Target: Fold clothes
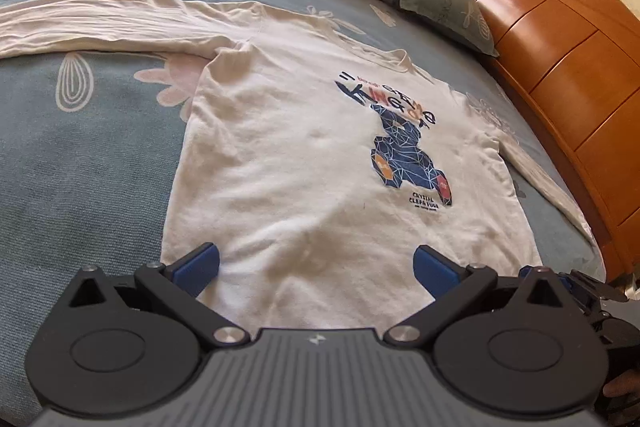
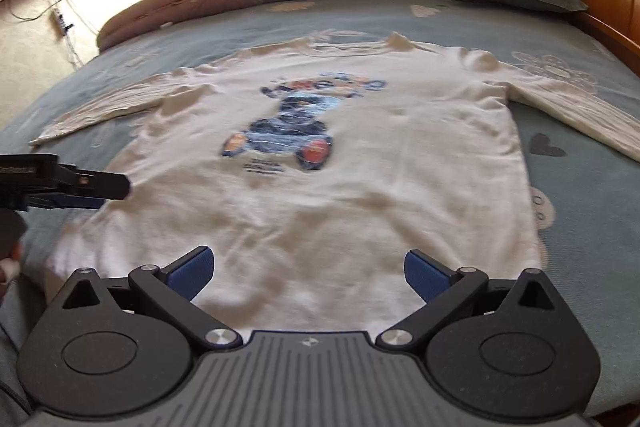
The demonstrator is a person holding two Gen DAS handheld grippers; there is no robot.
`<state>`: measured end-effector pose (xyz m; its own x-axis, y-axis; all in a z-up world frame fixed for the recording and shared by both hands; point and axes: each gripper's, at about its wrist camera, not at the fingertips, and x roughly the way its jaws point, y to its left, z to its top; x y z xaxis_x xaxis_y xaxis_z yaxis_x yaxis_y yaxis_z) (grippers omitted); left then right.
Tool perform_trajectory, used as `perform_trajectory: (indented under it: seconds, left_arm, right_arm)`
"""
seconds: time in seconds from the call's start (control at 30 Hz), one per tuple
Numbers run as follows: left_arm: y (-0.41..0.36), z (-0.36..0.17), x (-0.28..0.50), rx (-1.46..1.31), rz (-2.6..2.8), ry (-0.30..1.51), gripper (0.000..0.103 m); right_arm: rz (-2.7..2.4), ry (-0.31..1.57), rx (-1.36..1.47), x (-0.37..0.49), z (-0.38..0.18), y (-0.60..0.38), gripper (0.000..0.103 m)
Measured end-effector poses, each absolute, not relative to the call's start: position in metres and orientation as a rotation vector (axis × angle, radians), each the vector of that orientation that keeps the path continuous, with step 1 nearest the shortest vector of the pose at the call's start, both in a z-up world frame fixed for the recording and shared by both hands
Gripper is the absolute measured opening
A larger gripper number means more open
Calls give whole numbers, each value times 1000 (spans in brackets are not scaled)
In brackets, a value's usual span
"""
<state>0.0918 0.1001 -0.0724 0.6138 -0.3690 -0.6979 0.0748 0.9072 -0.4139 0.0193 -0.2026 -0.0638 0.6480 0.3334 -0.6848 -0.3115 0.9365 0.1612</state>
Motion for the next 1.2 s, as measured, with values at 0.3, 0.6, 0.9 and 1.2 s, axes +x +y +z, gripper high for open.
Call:
perform_trajectory:
  seconds: [0.3, 0.6, 0.9, 1.2]
  left_arm:
    - [92, -67, 72, -292, -237, 898, 102]
    - [70, -73, 51, -214, -277, 914, 102]
    - [72, -72, 52, -223, -251, 928, 102]
    - [79, -71, 50, -267, -261, 921, 102]
  right_arm:
    - [371, 813, -98, -7, -78, -192, 103]
    - [296, 844, 78, -9, -74, -238, 103]
    - [251, 793, 199, -22, -61, -279, 103]
    - [219, 791, 242, 2, -77, -280, 103]
